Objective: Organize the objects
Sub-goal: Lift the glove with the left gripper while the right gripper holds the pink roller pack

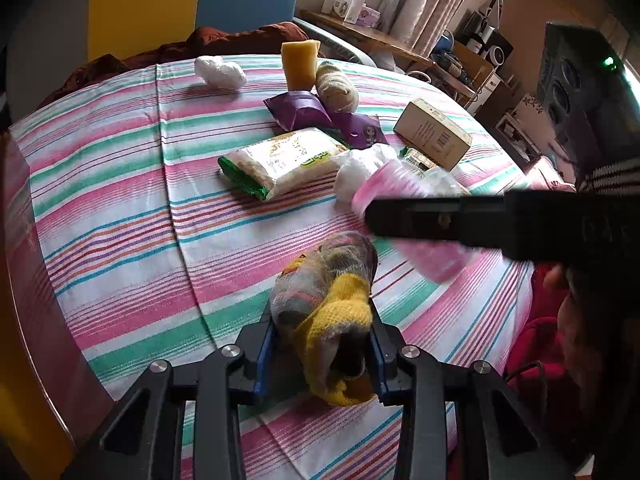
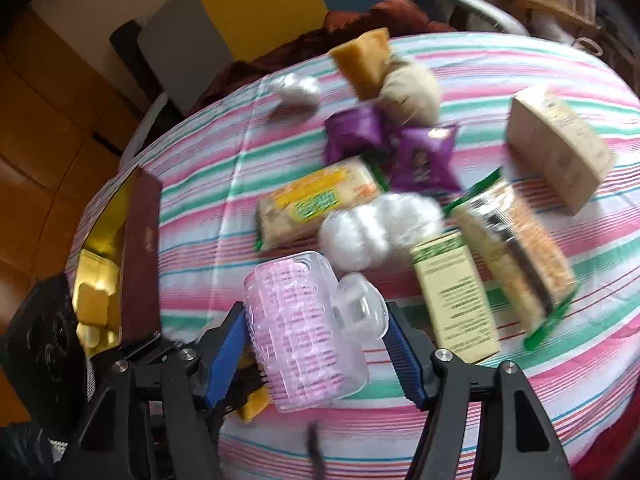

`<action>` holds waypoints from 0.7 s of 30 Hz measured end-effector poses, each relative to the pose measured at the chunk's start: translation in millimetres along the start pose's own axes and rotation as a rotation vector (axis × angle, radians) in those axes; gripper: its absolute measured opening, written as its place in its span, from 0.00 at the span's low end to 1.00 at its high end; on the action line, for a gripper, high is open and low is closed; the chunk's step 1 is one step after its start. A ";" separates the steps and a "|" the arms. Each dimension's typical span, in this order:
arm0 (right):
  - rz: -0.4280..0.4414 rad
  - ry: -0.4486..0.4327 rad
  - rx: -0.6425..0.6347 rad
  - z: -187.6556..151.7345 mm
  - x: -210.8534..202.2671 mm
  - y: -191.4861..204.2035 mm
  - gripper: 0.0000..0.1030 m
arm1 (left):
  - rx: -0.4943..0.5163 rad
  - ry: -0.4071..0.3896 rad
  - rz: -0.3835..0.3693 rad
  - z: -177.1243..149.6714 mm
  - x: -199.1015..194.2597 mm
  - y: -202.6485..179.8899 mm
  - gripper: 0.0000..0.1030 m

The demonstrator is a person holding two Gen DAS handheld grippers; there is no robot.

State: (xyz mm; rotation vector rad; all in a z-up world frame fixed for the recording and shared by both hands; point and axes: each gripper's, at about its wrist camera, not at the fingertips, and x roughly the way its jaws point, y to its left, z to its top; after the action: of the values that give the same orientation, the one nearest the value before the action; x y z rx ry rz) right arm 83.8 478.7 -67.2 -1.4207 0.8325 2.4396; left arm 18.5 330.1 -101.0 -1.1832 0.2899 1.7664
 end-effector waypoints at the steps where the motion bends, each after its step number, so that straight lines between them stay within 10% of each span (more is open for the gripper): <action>1: -0.004 -0.016 0.020 1.5 -3.2 -4.8 0.65 | 0.003 0.000 0.002 -0.6 -0.2 -0.3 0.37; 21: 0.018 -0.088 0.045 2.2 -18.2 -11.3 0.65 | 0.009 -0.099 -0.006 -4.4 -54.3 -2.6 0.36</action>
State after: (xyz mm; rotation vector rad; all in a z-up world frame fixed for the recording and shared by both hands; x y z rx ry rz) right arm 96.6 491.2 -55.2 -1.2862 0.8786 2.4602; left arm 27.3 297.4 -58.3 -1.0859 0.2351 1.8103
